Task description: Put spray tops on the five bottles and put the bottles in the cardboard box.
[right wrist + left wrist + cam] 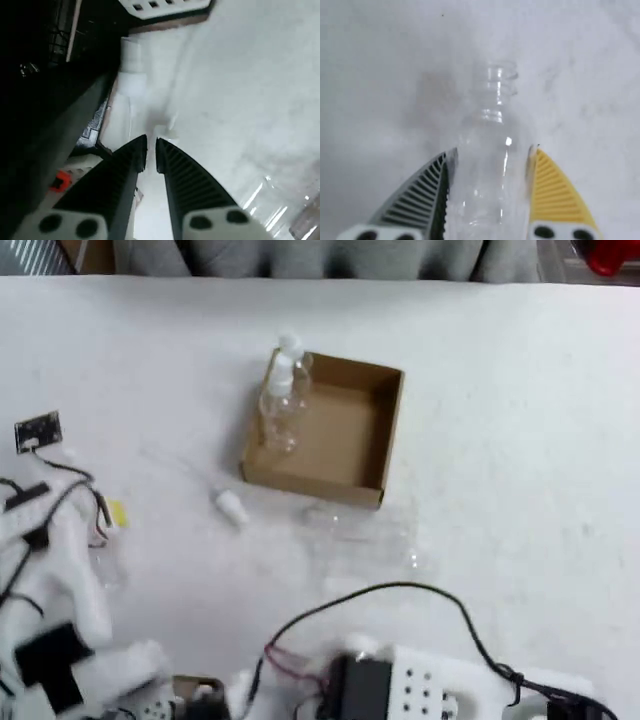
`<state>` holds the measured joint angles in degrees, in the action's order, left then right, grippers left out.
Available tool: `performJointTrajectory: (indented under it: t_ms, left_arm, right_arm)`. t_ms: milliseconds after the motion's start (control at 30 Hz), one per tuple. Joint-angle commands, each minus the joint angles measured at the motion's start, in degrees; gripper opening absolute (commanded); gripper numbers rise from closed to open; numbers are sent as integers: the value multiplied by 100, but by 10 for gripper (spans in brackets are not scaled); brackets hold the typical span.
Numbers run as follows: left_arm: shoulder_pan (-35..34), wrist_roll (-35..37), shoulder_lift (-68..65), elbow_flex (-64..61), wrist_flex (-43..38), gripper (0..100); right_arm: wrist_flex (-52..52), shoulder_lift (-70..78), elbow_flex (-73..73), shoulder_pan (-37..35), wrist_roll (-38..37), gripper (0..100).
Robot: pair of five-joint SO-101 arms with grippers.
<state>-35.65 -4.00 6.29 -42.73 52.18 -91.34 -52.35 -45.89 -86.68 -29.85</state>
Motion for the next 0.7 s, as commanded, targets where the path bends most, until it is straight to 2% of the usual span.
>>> performJointTrajectory:
  t_ms: [0, 233, 400, 667]
  left_arm:
    - [-92, 18, -444, 580, 343, 110]
    - [-321, 97, -488, 642, 290, 110]
    - [-541, 756, -497, 642, 79, 111]
    - [-655, 879, -497, 642, 9, 111]
  right_arm:
    - [576, -48, -158, -664, 70, 18]
    - [1859, -48, -1029, -831, 88, 18]
    - [2343, -48, -1081, -857, 791, 18]
    - [2492, 620, -1292, -2097, 782, 26]
